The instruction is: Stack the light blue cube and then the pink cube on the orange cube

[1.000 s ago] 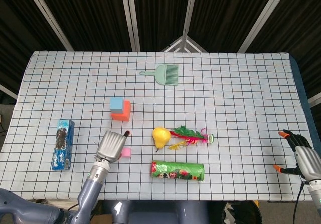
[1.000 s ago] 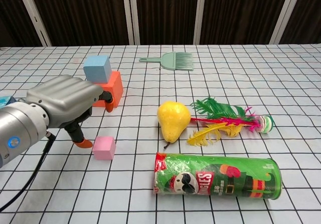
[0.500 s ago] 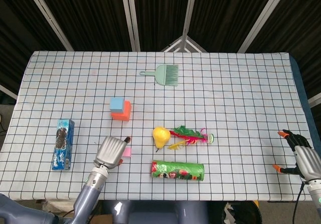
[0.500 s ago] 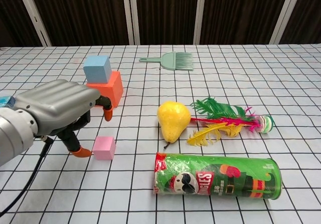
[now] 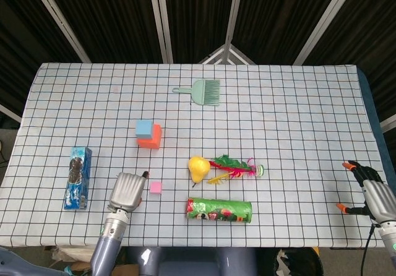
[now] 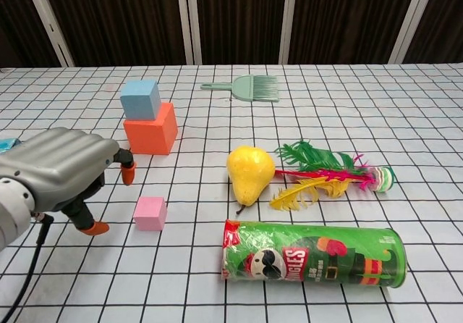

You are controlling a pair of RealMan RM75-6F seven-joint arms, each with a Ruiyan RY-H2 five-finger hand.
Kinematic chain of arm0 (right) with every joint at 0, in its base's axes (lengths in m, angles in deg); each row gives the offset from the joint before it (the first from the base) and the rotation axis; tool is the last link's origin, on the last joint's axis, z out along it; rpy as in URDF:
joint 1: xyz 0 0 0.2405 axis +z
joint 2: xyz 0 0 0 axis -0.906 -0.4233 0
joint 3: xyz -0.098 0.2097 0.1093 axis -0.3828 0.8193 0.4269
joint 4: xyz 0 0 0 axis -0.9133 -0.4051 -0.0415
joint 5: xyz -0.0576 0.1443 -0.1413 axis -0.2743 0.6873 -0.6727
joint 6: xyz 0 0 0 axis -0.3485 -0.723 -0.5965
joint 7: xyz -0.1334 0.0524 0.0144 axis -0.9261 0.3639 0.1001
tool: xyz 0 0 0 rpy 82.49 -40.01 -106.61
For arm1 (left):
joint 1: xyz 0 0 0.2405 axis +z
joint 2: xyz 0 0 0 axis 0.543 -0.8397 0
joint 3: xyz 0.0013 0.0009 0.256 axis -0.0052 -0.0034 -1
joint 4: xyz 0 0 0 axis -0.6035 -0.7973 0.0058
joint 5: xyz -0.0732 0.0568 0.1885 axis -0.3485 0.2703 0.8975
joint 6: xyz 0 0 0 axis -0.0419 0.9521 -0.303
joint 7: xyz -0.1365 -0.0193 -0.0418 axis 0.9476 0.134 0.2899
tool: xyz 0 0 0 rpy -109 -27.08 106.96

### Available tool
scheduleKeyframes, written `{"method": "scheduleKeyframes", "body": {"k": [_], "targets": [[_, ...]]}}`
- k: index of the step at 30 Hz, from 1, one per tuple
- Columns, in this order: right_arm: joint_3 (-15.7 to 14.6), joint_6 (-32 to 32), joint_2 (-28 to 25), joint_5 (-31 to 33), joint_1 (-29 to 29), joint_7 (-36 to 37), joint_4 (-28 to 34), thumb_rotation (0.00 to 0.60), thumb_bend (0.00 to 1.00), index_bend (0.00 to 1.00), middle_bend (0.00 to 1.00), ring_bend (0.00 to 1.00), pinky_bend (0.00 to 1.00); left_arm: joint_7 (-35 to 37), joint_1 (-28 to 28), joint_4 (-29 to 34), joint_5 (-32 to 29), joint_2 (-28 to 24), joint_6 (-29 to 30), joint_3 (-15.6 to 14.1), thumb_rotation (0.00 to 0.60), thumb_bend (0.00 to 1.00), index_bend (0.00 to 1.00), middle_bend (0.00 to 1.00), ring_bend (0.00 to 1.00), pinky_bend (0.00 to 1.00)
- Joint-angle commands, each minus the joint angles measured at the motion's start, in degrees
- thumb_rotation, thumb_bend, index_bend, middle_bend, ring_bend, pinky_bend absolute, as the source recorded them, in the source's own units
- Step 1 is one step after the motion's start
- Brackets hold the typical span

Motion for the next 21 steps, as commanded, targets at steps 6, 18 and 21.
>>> {"method": "scheduleKeyframes", "body": {"k": [6,18,21], "targets": [[0.0,-0.1,0.0,0.1,0.0,0.7,-0.4,0.6,0.15,0.14,0.09,0.1,0.05,0.0,-0.6,-5.9,-0.6,5.0,-2.4,3.0,0.6,0.21,0.37,0.91,0.79,0.91],[-0.1,0.0,0.0,-0.2,0.1,1.4,-0.6,0.6,0.15,0.14,0.09,0.1,0.05,-0.3,-0.9,-9.3,0.9,7.9,-3.5,4.0,0.6,0.26,0.39,0.92,0.79,0.91],[-0.2,0.2,0.0,-0.2,0.1,1.4,-0.7,0.6,0.15,0.14,0.09,0.1,0.05,0.0,-0.8,-9.5,1.5,8.2,-3.6,3.9,0.6,0.29,0.4,0.92,0.79,0.91]]}}
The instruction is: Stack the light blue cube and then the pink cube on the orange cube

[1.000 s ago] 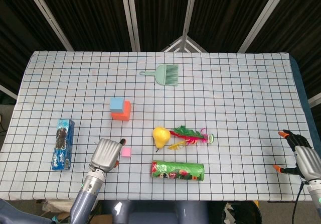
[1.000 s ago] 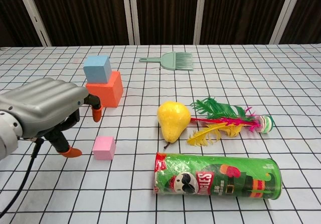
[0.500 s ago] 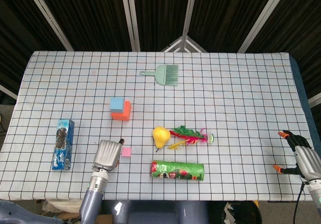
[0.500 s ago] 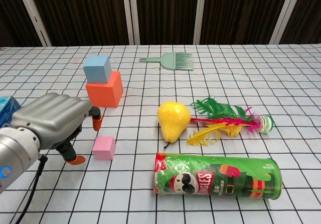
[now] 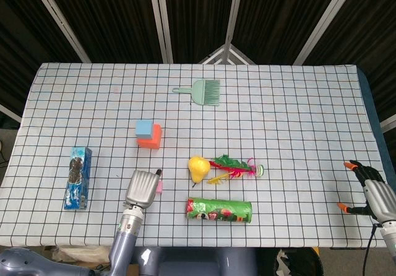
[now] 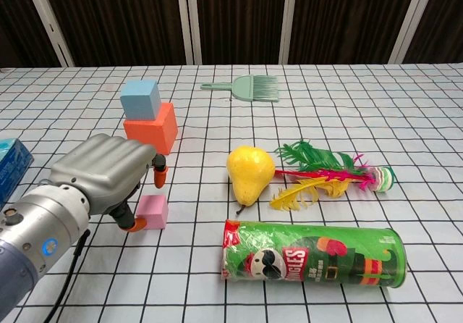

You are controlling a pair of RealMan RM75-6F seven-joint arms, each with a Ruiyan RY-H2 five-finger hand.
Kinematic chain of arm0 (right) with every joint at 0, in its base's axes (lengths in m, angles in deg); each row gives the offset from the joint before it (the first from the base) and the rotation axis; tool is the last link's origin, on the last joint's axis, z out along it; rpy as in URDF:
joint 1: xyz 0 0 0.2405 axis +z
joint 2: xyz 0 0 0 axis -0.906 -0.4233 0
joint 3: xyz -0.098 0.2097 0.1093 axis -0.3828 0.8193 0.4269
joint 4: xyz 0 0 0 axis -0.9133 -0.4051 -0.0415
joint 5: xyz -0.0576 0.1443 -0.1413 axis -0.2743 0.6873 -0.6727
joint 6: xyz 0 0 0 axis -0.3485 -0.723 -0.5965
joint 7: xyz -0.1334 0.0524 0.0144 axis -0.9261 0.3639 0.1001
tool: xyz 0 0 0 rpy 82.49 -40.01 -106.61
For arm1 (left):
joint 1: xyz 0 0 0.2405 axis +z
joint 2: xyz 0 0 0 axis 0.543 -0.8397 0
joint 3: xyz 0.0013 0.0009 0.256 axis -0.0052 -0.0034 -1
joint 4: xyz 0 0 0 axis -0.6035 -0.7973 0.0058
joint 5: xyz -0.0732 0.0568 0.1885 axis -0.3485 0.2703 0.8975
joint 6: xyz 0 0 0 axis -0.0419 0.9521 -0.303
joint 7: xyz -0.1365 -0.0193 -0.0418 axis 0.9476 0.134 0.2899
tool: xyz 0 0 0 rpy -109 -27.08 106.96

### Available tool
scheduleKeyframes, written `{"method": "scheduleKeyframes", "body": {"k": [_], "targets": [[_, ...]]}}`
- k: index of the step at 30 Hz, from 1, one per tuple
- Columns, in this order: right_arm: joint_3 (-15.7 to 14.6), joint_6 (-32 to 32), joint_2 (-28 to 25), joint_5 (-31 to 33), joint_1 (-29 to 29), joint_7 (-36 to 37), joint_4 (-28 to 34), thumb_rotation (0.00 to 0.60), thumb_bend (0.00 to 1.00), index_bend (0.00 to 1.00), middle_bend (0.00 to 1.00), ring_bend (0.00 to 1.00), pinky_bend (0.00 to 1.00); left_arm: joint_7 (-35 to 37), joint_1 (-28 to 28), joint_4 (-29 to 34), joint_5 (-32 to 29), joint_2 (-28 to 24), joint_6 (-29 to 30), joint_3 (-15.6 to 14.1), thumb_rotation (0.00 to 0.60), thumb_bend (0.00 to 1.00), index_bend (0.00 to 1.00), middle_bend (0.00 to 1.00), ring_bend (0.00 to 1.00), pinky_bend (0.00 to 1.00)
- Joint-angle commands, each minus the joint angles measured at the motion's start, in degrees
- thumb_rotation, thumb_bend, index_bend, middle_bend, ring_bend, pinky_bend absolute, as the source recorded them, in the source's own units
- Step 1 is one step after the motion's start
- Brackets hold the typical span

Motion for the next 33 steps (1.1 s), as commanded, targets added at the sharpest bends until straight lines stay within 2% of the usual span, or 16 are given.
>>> {"method": "scheduleKeyframes", "body": {"k": [1,18,33], "targets": [[0.0,0.1,0.0,0.1,0.0,-0.1,0.0,0.6,0.15,0.14,0.09,0.1,0.05,0.1,0.2,-0.2,0.6,0.2,0.0,-0.1,0.6,0.3,0.4,0.92,0.79,0.91],[-0.2,0.6,-0.2,0.1,0.2,0.6,-0.1,0.6,0.14,0.14,0.09,0.1,0.05,-1.5,1.4,-1.2,1.1,0.5,0.4,0.4,0.6,0.3,0.4,0.92,0.79,0.91],[-0.3,0.6,-0.4,-0.1,0.3,1.0,0.1,0.6,0.14,0.14,0.09,0.1,0.06,-1.7,1.2,-1.6,0.4,0.5,-2.5,0.7,0.6,0.31,0.38,0.92,0.79,0.91]]}}
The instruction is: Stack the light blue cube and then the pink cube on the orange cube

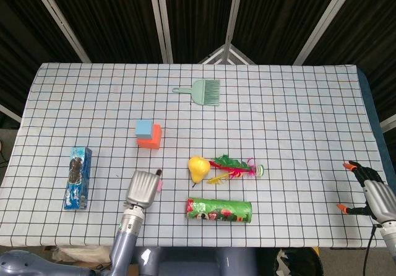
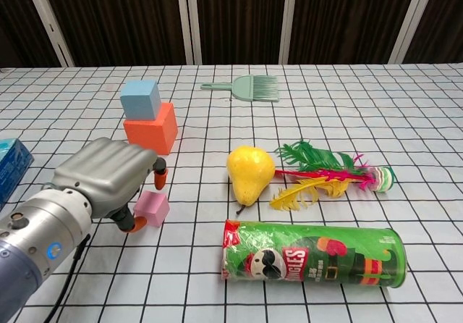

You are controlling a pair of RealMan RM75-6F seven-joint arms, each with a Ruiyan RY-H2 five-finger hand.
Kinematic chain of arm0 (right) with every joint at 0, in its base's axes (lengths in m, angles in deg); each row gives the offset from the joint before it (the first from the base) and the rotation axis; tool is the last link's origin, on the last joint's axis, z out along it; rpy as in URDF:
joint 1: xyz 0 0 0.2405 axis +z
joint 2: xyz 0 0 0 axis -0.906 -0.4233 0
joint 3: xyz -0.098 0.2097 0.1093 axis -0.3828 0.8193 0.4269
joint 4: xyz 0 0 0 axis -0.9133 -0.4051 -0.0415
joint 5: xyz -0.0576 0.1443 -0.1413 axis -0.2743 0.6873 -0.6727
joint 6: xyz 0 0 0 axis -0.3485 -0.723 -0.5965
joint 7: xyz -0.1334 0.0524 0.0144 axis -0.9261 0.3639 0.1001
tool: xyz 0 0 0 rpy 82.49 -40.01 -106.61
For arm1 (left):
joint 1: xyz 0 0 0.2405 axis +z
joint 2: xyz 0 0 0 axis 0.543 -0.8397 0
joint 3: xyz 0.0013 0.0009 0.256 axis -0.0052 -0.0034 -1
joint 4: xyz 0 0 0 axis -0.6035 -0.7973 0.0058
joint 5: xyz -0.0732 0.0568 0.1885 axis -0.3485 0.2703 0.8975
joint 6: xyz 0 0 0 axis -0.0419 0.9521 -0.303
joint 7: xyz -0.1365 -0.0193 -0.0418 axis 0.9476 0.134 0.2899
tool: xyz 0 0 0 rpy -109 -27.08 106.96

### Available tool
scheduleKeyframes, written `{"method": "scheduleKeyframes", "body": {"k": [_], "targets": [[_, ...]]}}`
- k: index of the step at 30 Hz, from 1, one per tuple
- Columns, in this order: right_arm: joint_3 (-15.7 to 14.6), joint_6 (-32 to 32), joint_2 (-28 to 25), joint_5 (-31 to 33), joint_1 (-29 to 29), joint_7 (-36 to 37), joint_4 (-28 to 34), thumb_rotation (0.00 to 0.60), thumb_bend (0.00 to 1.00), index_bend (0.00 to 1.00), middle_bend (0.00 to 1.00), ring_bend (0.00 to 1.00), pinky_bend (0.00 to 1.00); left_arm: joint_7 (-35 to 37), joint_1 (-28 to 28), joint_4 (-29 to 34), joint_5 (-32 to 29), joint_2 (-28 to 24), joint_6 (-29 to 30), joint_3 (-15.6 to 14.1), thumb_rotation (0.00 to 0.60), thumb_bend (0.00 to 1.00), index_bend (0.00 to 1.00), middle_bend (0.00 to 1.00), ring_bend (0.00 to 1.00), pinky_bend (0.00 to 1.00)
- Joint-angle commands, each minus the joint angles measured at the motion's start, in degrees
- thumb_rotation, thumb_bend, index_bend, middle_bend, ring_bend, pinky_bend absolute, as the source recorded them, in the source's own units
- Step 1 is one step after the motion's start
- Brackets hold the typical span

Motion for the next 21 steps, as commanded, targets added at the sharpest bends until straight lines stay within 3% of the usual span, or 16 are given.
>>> {"method": "scheduleKeyframes", "body": {"k": [1,13,21], "targets": [[0.0,-0.1,0.0,0.0,0.0,0.0,0.0,0.6,0.14,0.14,0.09,0.1,0.06,0.3,-0.1,0.1,0.0,-0.1,-0.6,-0.1,0.6,0.31,0.39,0.92,0.79,0.91],[-0.1,0.2,-0.1,-0.1,0.0,1.0,-0.2,0.6,0.14,0.14,0.09,0.1,0.06,0.7,0.3,-0.1,0.6,-0.3,-0.6,0.0,0.6,0.32,0.44,0.92,0.79,0.91],[-0.2,0.5,-0.1,-0.1,0.2,0.3,0.1,0.6,0.14,0.14,0.09,0.1,0.06,1.7,0.5,1.2,1.2,-1.3,-0.8,0.5,0.6,0.42,0.45,0.92,0.79,0.91]]}}
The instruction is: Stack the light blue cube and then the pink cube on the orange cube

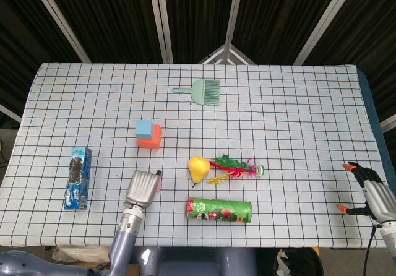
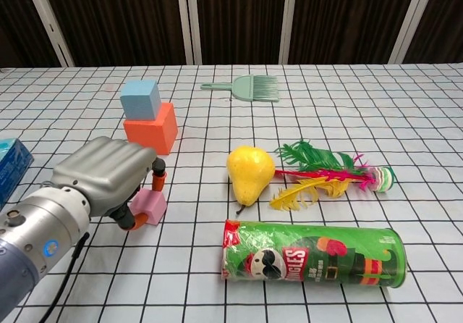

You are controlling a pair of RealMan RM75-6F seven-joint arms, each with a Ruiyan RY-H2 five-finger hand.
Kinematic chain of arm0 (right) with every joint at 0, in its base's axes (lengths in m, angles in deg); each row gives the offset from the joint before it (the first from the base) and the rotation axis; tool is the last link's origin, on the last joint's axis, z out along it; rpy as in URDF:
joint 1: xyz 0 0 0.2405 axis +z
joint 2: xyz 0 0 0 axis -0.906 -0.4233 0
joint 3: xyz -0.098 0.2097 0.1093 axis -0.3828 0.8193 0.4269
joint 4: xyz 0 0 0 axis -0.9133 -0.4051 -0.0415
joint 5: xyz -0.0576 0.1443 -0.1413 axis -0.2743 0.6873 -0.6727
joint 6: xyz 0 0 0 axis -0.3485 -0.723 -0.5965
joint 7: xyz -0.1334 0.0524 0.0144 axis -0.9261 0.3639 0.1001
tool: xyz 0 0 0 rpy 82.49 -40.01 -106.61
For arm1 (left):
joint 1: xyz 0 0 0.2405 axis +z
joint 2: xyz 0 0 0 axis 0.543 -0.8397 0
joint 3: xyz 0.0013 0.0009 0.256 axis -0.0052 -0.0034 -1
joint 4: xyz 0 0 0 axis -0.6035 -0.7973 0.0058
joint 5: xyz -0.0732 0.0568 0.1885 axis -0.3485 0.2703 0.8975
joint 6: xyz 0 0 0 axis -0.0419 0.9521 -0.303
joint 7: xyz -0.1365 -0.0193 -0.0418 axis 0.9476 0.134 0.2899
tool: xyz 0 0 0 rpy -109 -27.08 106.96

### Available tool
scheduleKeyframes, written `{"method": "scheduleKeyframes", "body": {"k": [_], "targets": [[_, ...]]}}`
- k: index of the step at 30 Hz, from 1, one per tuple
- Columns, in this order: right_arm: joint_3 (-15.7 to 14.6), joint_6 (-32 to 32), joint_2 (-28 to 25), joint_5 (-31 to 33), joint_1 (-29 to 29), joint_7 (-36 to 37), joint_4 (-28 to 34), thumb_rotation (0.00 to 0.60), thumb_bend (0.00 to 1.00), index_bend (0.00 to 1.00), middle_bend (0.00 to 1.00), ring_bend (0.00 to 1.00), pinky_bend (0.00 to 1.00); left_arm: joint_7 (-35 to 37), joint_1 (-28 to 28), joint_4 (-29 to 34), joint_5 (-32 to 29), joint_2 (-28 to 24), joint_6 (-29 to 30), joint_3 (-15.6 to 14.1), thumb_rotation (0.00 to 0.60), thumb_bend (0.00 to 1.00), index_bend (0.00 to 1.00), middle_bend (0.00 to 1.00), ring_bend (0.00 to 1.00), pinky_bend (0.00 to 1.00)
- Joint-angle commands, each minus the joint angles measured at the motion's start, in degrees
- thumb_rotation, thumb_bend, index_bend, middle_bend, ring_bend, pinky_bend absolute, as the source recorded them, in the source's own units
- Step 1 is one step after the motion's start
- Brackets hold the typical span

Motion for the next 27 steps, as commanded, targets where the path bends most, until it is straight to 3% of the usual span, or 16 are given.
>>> {"method": "scheduleKeyframes", "body": {"k": [1,10,13,16,22,27], "targets": [[0.0,-0.1,0.0,0.0,0.0,-0.1,0.0,0.6,0.14,0.14,0.09,0.1,0.06,0.4,0.1,1.1,0.3,-0.7,0.2,0.3,0.6,0.42,0.45,0.92,0.79,0.91],[0.0,-0.2,-0.1,0.1,-0.1,-0.1,0.2,0.6,0.14,0.14,0.09,0.1,0.06,-2.8,-0.4,13.0,0.9,-6.6,3.5,4.2,0.6,0.43,0.46,0.92,0.8,0.91],[0.0,-0.4,-0.3,0.2,-0.2,0.0,0.4,0.6,0.14,0.14,0.09,0.1,0.06,-5.7,-1.4,17.4,1.1,-8.7,5.8,7.7,0.6,0.43,0.47,0.93,0.8,0.91],[0.0,-0.7,-0.4,0.2,-0.4,-0.2,0.6,0.6,0.14,0.14,0.09,0.1,0.06,-9.3,-3.0,20.7,-1.5,-10.0,8.1,13.1,0.6,0.42,0.47,0.93,0.8,0.91],[0.0,-0.6,-0.4,0.2,-0.4,-0.9,0.9,0.6,0.14,0.14,0.09,0.1,0.06,-13.6,-7.9,20.6,-9.6,-11.5,7.8,22.0,0.6,0.43,0.47,0.93,0.8,0.91],[0.0,-0.2,-0.4,0.8,-0.3,-1.4,0.9,0.6,0.14,0.14,0.09,0.1,0.06,-14.2,-11.3,15.8,-12.3,-10.9,7.9,25.3,0.6,0.42,0.47,0.93,0.8,0.91]]}}
